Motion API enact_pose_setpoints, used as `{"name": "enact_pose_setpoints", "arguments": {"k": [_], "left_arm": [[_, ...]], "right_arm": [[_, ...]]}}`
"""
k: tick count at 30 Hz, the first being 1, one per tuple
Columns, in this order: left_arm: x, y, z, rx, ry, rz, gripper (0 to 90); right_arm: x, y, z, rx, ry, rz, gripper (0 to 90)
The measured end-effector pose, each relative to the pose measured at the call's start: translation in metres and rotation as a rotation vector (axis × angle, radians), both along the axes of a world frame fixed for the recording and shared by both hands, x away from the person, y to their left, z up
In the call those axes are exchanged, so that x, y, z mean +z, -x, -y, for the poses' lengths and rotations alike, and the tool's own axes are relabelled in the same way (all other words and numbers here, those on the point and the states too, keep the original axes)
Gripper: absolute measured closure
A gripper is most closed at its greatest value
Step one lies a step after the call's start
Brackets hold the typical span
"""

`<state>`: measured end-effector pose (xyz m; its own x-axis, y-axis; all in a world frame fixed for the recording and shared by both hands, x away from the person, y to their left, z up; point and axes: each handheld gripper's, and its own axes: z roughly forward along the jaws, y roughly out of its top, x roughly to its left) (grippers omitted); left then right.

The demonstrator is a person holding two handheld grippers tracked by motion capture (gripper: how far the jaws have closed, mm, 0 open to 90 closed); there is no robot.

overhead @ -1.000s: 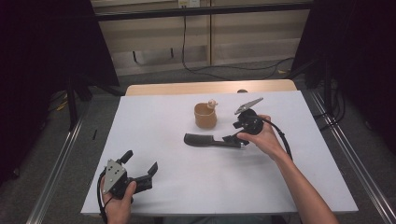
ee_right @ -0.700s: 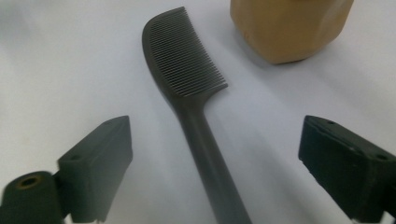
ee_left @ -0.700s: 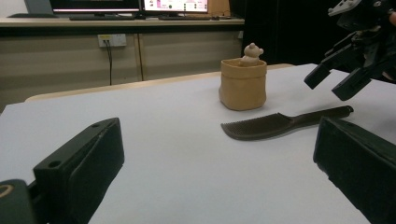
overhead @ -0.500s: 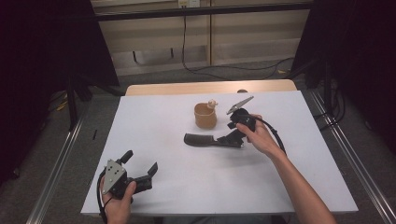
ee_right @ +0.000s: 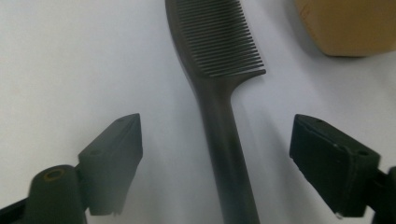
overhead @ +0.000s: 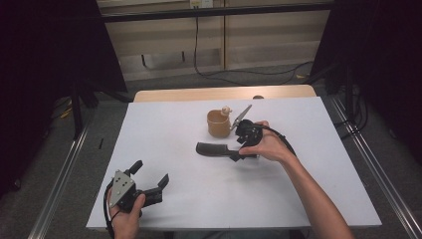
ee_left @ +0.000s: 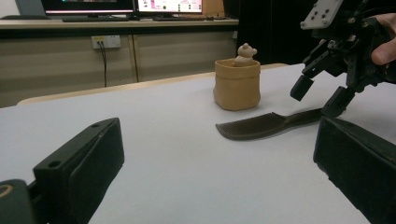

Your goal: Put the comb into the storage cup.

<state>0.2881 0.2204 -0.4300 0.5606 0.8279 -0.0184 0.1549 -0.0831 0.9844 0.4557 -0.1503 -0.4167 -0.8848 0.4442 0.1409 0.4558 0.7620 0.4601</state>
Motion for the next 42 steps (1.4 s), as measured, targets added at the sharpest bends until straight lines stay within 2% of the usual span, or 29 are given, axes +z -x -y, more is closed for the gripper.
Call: {"name": "enact_pose_setpoints", "arguments": {"k": [3, 11, 23, 32, 42], "left_arm": [[0.0, 0.0, 0.0, -0.001, -0.001, 0.0, 1.9], [0.0, 0.0, 0.0, -0.001, 0.002, 0.0, 1.9], [0.0, 0.0, 0.0, -0.004, -0.001, -0.002, 1.9], [0.0, 0.0, 0.0, -0.004, -0.004, -0.001, 1.9], [0.0, -0.001, 0.001, -0.002, -0.004, -0.004, 1.9]], "right_arm": [[0.0, -0.004, -0.006, 0.017, 0.053, -0.009, 25.7], [-0.007, -0.009, -0.009, 0.041, 0.11, -0.012, 43.2], [-0.009, -0.008, -0.014, 0.088, 0.139, -0.005, 62.8], [-0.01, -0.006, -0.016, 0.101, 0.167, 0.023, 68.1], [-0.01, -0.004, -0.017, 0.117, 0.171, 0.038, 72.4]]}}
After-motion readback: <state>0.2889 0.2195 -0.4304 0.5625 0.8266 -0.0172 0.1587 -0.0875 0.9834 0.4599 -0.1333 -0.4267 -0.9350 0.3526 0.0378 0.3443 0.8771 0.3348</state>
